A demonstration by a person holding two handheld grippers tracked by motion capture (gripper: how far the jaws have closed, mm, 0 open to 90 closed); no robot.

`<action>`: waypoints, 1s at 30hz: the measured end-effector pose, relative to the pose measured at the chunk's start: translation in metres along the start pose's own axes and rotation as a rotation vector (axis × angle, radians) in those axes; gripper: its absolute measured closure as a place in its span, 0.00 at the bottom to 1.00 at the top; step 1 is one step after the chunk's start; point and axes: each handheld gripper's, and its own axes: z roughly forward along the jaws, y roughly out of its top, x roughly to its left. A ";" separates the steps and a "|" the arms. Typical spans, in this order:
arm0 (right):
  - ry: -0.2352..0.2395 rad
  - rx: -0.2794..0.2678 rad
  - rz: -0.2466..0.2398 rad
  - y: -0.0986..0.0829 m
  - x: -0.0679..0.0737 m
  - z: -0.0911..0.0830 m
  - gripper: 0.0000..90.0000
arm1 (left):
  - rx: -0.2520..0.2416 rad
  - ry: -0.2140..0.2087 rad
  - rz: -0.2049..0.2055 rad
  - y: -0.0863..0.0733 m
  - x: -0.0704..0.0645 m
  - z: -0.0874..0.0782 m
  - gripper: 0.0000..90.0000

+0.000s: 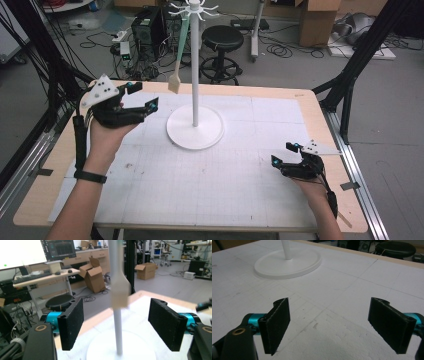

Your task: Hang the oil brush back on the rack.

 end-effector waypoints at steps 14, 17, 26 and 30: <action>0.000 0.004 0.003 0.000 0.003 0.000 0.19 | 0.103 -0.032 -0.066 -0.083 -0.002 -0.037 0.21; -0.004 0.003 0.009 -0.001 0.002 0.000 0.19 | 0.124 -0.041 -0.068 -0.095 -0.004 -0.041 0.21; -0.021 -0.007 0.014 -0.002 -0.003 -0.003 0.19 | 0.185 -0.035 -0.088 -0.126 -0.005 -0.045 0.19; -0.033 -0.005 0.023 -0.003 -0.003 -0.005 0.19 | 0.208 -0.033 -0.092 -0.136 -0.006 -0.045 0.19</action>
